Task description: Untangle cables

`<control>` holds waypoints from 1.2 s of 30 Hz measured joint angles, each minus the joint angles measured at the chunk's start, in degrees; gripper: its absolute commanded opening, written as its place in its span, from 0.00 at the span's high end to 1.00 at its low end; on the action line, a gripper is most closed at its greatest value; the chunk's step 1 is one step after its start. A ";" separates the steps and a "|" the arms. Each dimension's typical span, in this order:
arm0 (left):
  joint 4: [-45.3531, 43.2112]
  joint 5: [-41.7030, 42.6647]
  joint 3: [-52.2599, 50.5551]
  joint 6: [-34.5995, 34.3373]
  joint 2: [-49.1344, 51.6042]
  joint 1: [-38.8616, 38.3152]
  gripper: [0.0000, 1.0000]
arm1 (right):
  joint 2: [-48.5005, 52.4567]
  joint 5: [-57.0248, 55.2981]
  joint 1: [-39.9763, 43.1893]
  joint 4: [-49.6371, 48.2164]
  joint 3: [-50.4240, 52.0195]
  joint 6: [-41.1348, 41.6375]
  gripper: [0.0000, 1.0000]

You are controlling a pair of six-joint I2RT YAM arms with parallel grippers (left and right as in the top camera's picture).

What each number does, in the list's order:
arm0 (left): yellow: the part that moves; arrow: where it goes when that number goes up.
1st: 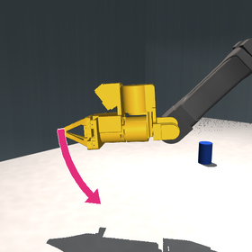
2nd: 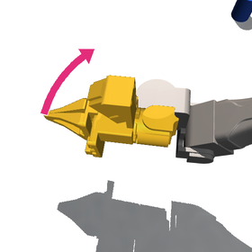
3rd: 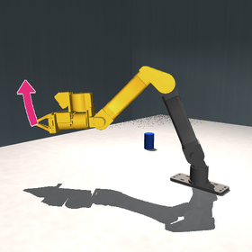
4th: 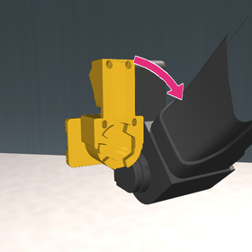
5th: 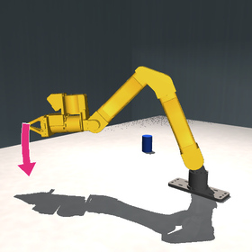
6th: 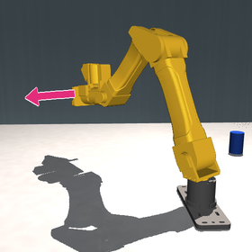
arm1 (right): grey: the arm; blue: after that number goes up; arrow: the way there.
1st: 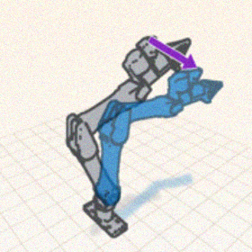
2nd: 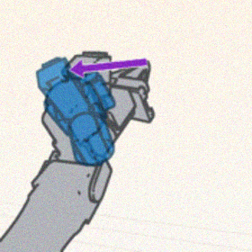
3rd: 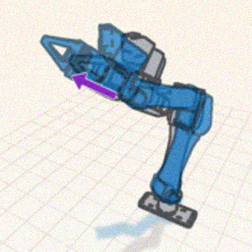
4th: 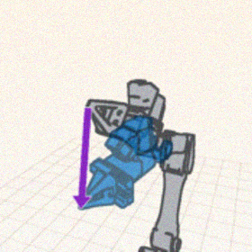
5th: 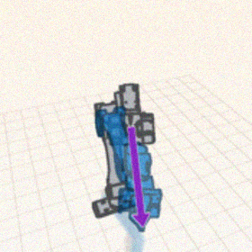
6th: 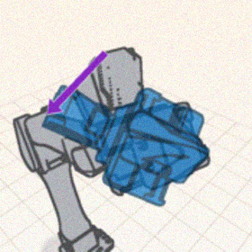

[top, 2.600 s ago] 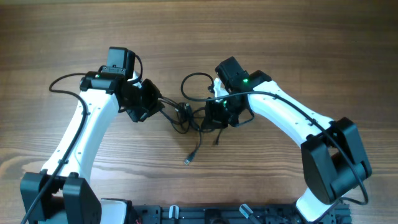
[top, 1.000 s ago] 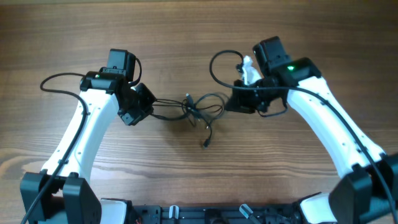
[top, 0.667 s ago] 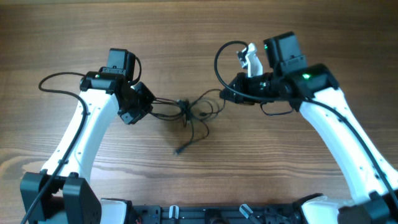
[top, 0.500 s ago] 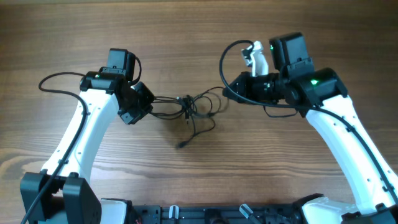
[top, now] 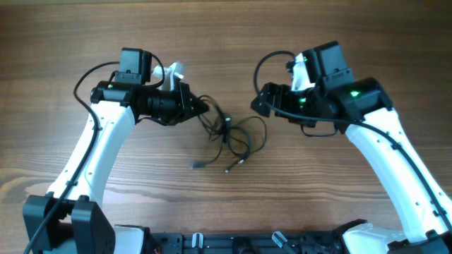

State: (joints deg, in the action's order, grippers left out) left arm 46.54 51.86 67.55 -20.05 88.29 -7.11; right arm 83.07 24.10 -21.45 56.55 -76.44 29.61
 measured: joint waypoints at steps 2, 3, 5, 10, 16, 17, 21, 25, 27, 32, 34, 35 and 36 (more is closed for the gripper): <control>-1.33 4.66 0.00 1.38 0.00 0.00 0.96 | 0.81 0.52 -1.97 -0.24 0.00 -0.81 0.01; -1.66 6.14 0.00 1.70 0.00 0.00 0.96 | 1.33 0.48 -3.15 -0.70 0.00 -1.03 0.01; -1.92 8.68 0.00 2.23 0.00 0.00 0.96 | 2.25 0.15 -4.72 -1.42 0.11 -1.07 0.07; -1.95 10.23 0.00 2.84 0.00 0.00 0.96 | 6.88 -1.25 -8.07 -3.61 0.17 1.64 0.36; -1.79 10.67 -0.02 2.60 0.00 0.00 0.96 | 14.45 -1.70 -12.55 -7.17 0.17 3.15 0.48; -1.79 10.64 -0.02 2.56 0.00 0.00 0.96 | 15.63 -1.68 -13.27 -7.63 0.20 3.32 0.51; -1.60 10.60 -0.20 2.14 0.00 0.00 0.96 | 17.99 -1.68 -14.60 -8.90 0.20 3.89 0.83; -1.60 10.62 -0.24 1.77 0.02 0.00 0.96 | 18.21 -1.95 -14.69 -10.91 0.20 5.16 0.96; -1.62 10.64 -0.24 1.75 0.02 0.00 0.96 | 18.21 -2.14 -14.69 -11.34 0.20 5.11 0.96; -0.59 7.80 -0.24 1.31 0.02 0.00 0.96 | 18.21 -2.14 -14.56 -10.62 0.20 5.07 0.96; 0.81 3.30 -0.22 -0.26 0.02 0.00 0.96 | 18.16 -2.16 -14.16 -9.46 0.20 5.07 0.96; 1.57 0.61 -0.20 -1.51 0.02 0.00 0.96 | 17.97 -2.16 -13.79 -8.83 0.20 5.05 0.96; 2.67 -3.28 -0.20 -3.08 0.02 0.00 0.95 | 17.62 -2.23 -13.40 -8.50 0.20 5.07 0.96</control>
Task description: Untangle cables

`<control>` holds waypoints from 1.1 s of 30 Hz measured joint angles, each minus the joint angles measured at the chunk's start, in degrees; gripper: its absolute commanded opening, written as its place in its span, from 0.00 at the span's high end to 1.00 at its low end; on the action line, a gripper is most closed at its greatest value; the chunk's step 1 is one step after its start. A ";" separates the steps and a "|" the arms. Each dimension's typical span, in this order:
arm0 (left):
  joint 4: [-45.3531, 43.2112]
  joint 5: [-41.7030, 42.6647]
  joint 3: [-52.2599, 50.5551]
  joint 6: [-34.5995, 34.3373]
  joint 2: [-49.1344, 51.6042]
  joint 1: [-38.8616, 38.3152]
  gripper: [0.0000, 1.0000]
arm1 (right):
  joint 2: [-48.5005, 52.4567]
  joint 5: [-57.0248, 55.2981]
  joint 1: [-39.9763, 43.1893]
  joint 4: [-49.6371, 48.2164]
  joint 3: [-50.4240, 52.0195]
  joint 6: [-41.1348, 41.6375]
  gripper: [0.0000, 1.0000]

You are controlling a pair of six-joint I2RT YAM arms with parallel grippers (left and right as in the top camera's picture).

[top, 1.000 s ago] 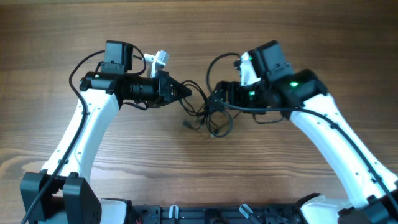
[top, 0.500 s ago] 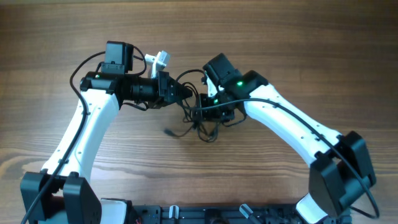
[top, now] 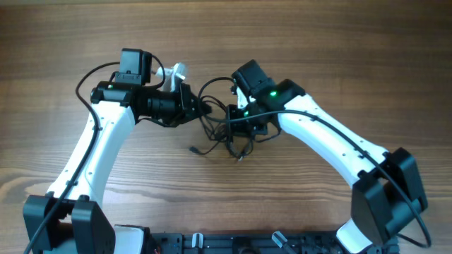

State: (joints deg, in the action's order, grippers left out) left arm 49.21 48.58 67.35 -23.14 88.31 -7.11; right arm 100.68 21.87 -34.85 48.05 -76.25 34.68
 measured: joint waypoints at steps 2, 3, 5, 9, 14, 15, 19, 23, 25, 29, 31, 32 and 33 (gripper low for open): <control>2.29 -8.57 0.00 -3.67 0.00 0.00 0.95 | -1.90 -0.07 1.31 0.68 0.00 0.00 0.96; 3.43 -13.42 -0.02 -5.75 0.00 0.00 0.94 | -3.43 0.00 2.03 0.74 0.00 0.00 0.96; 4.20 -18.64 -0.02 -7.87 0.00 -0.22 0.94 | -7.04 1.09 3.19 0.52 -0.02 -0.02 0.96; 4.11 -23.10 0.00 -10.12 -0.04 -1.11 0.92 | -13.57 5.16 4.52 -1.66 -0.09 -0.02 0.88; 4.48 -26.25 0.07 -10.95 -0.04 -1.29 0.92 | -18.27 8.50 5.68 -5.03 -0.09 0.00 0.76; 4.85 -27.82 0.07 -11.19 -0.02 -1.05 0.92 | -19.39 8.55 6.16 -5.35 -0.09 0.00 0.75; 5.88 -31.08 0.04 -11.78 -0.02 -0.04 0.93 | -22.10 6.86 6.99 -4.83 -0.39 0.00 0.63; 6.03 -32.30 0.04 -12.13 -0.02 0.00 0.94 | -21.92 2.05 6.99 -0.96 -0.57 0.04 0.56; 5.79 -32.22 0.04 -12.94 -0.02 0.00 0.95 | -21.51 0.72 6.99 0.48 -0.57 0.00 0.52; 0.98 -24.98 -0.02 -12.92 -0.02 0.15 0.96 | -20.13 0.35 6.99 1.92 -0.50 -0.02 0.50; -2.27 -18.12 -0.02 -11.43 -0.02 0.11 0.96 | -19.19 0.37 6.99 2.32 -0.22 0.00 0.50; -4.39 -13.90 -0.02 -10.62 -0.02 0.11 0.96 | -18.51 0.37 6.86 2.51 -0.04 0.00 0.50; -5.64 -11.52 0.00 -10.23 -0.02 0.09 0.96 | -17.64 0.39 6.58 2.54 -0.02 0.00 0.50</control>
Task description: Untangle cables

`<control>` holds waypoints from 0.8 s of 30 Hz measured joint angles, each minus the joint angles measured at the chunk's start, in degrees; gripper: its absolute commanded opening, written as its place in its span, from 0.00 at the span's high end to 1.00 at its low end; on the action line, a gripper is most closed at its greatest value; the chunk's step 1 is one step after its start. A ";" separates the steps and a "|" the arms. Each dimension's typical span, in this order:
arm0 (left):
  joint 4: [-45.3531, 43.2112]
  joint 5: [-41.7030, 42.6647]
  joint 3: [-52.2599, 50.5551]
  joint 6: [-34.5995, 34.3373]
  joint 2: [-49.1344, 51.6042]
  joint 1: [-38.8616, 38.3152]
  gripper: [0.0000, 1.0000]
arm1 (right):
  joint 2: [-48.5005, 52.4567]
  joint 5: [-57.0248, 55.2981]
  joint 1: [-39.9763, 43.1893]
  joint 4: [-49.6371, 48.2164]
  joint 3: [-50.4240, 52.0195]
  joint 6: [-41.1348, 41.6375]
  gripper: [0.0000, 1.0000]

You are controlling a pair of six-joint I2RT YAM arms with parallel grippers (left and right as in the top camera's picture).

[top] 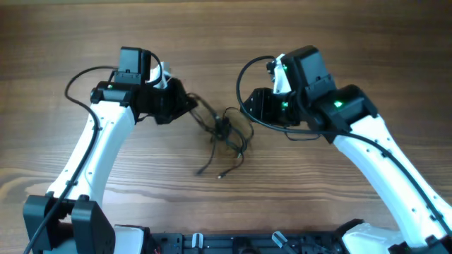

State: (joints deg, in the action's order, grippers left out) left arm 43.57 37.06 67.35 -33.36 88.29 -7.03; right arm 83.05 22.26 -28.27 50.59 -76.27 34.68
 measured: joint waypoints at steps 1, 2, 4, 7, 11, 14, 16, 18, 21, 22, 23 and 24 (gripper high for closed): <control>-0.59 2.99 0.00 0.31 0.00 -0.02 0.96 | 1.11 0.04 -0.52 -0.02 0.04 0.00 0.50; -0.81 4.85 0.00 0.57 0.00 -0.02 0.96 | 2.16 0.17 -1.18 0.00 0.04 0.00 0.51; -0.70 6.40 0.00 0.87 0.00 -0.02 0.96 | 4.70 0.20 -3.17 -0.24 0.07 -0.02 0.67; 0.76 7.61 0.00 1.31 0.00 -0.02 0.96 | 8.72 -0.31 -6.10 -0.63 0.07 0.70 0.78; 3.32 5.70 0.00 1.36 0.00 -0.02 0.96 | 14.71 -2.58 -8.79 -1.68 0.07 2.69 0.77; 4.74 3.06 0.00 1.40 0.00 -0.02 0.96 | 18.32 -3.08 -9.16 -2.84 0.09 3.23 0.77; 5.20 1.70 0.00 1.40 0.00 -0.02 0.95 | 19.91 -3.23 -9.16 -3.41 0.17 3.30 0.76; 5.27 0.90 0.00 1.40 0.00 -0.02 0.95 | 20.85 -3.28 -9.16 -4.31 0.17 3.23 0.73; 5.27 0.02 0.00 1.40 0.00 -0.02 0.95 | 21.70 -3.04 -9.16 -6.64 0.26 2.97 0.65; 5.27 -0.04 0.00 1.40 0.00 -0.02 0.94 | 21.70 -2.99 -9.16 -7.80 0.28 2.73 0.64; 5.27 -0.17 0.00 1.40 0.00 -0.02 0.94 | 21.70 -3.02 -9.16 -8.66 0.28 2.67 0.64; 5.27 -0.24 0.00 1.40 0.00 -0.02 0.95 | 21.70 -3.02 -9.16 -9.18 0.28 2.54 0.63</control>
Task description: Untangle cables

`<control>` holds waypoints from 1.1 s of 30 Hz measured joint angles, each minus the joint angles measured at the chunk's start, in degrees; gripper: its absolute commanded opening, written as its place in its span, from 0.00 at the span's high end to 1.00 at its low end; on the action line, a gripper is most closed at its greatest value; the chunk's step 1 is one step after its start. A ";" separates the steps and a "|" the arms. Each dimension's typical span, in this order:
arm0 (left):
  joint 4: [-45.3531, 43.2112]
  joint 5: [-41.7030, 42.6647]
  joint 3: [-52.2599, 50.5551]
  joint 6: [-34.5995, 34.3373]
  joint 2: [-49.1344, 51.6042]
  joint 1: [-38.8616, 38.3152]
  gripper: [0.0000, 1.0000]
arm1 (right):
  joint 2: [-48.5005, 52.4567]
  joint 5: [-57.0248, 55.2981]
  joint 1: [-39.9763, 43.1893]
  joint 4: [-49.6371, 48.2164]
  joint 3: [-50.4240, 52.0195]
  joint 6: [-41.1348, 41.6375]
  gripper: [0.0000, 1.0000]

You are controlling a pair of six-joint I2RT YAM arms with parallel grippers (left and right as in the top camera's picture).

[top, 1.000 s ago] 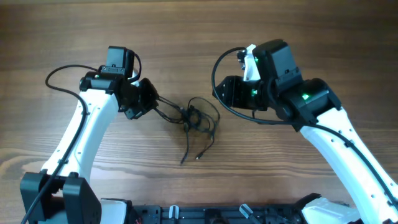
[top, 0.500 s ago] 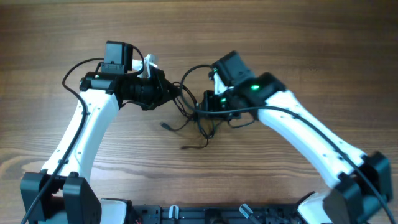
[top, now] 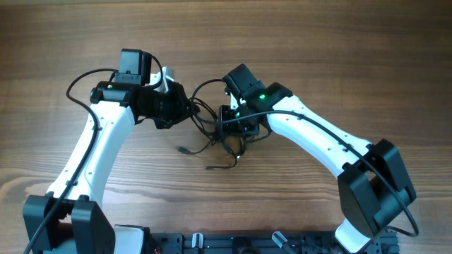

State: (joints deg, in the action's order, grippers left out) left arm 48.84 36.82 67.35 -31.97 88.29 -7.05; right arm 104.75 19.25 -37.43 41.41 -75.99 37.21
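Note:
A tangle of thin black cables (top: 215, 137) lies at the table's middle, with loose plug ends at the left (top: 182, 149) and toward the front (top: 212, 167). My left gripper (top: 192, 111) sits at the tangle's upper left edge, shut on a strand that runs from it into the knot. The right arm reaches in from the right, and my right gripper (top: 227, 129) is down on the tangle's right part. Its wrist hides the fingers, so whether they pinch a cable cannot be told.
The wooden table (top: 339, 56) carries nothing but the cables and the two arms. The right arm's own black lead (top: 205, 86) loops above the tangle. The arm bases stand at the front edge.
The right arm has gone from drawn back on the right to reaching over the tangle. The cables have shifted a little left, and their loose ends lie further left. The left gripper barely moved.
First the left gripper held the tangle's left edge with the right gripper apart on the right. Then the right gripper was down on the tangle. Then it was back on the right, with the cables stretched between the arms. Now it is on the tangle again.

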 measured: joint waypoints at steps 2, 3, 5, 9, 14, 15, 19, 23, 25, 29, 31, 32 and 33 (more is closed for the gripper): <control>0.02 -0.13 0.00 0.00 0.00 0.00 0.94 | 0.00 0.02 0.00 -1.31 0.04 -1.16 0.64; 0.04 -0.13 0.00 0.00 0.00 0.00 0.94 | 0.00 0.02 0.00 -1.53 0.04 -1.77 0.64; 0.02 -0.13 0.00 0.00 0.00 0.00 0.94 | 0.00 0.00 0.00 -1.66 0.04 -3.50 0.67; 0.02 -0.13 0.00 0.00 0.00 0.00 0.94 | 0.00 -0.24 0.00 -1.66 0.04 -5.81 0.73; 0.31 -0.13 0.00 0.00 0.00 0.00 0.92 | 0.00 -0.26 -0.07 -1.29 0.04 -6.91 0.75; 0.31 -0.13 0.00 0.00 0.00 0.00 0.91 | 0.00 -0.26 -0.15 -0.79 0.04 -6.93 0.75; 0.39 -0.13 0.00 0.00 0.00 0.00 0.92 | 0.00 -0.26 -0.61 0.33 0.04 -7.80 0.76; 0.39 -0.13 0.00 0.00 0.00 0.00 0.92 | 0.00 -1.31 -1.44 0.22 0.09 -8.83 0.82; 0.39 -0.13 0.00 0.00 0.00 0.00 0.92 | 0.00 -1.84 -1.70 0.04 0.09 -9.11 0.95; 0.44 -0.13 0.00 0.00 0.00 0.00 0.92 | 0.00 -2.29 -1.92 0.31 0.09 -9.42 0.96; 0.46 -0.13 0.00 0.00 0.00 0.00 0.92 | 0.00 -2.67 -1.92 1.27 0.09 -9.25 0.96; 0.44 -0.15 0.00 0.00 0.00 0.00 0.92 | 0.00 -2.82 -1.92 2.03 0.11 -9.18 0.96; 0.46 -0.13 0.00 0.00 0.00 0.00 0.92 | 0.00 -2.84 -1.97 2.93 0.11 -9.03 0.94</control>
State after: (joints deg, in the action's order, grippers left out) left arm 49.30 36.69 67.35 -31.97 88.29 -7.05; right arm 104.75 16.40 -39.40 44.34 -75.88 28.18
